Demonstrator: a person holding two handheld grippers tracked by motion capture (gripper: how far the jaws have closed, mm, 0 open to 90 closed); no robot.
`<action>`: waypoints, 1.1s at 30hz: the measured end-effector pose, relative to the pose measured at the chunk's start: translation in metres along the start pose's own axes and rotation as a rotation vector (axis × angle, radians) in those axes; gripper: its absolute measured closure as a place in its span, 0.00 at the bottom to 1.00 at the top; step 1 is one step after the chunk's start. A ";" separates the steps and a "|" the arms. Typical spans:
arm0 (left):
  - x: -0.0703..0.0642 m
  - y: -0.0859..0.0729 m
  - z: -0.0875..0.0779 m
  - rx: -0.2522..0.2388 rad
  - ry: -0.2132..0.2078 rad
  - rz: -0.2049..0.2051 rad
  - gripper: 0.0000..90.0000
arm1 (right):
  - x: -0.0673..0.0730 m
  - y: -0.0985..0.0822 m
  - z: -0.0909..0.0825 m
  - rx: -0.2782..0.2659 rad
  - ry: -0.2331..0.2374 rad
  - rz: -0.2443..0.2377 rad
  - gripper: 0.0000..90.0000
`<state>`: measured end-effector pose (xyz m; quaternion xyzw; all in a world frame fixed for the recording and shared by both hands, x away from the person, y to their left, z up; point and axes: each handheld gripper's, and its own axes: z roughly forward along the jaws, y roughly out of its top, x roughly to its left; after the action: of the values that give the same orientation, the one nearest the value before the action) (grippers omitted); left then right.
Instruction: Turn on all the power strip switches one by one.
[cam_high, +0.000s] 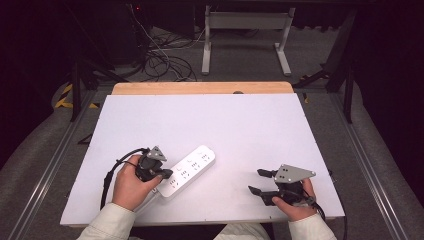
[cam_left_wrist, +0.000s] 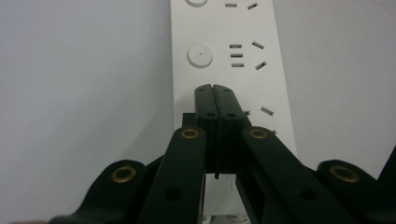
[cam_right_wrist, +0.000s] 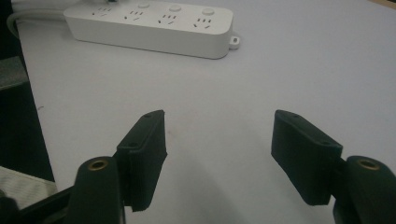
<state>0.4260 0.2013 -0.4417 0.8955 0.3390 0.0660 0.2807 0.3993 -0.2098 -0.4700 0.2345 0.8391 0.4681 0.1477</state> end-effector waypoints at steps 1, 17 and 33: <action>0.000 0.000 0.000 -0.001 -0.003 -0.001 1.00 | 0.000 0.000 0.000 0.000 0.000 0.000 0.40; 0.001 -0.004 0.002 -0.016 0.002 -0.006 1.00 | -0.001 0.000 -0.003 -0.005 -0.005 -0.002 0.40; -0.002 -0.007 0.002 -0.033 0.070 -0.019 1.00 | 0.000 0.001 -0.003 -0.009 -0.002 -0.005 0.40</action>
<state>0.4211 0.2036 -0.4474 0.8847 0.3560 0.1001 0.2839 0.3979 -0.2118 -0.4677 0.2321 0.8376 0.4711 0.1506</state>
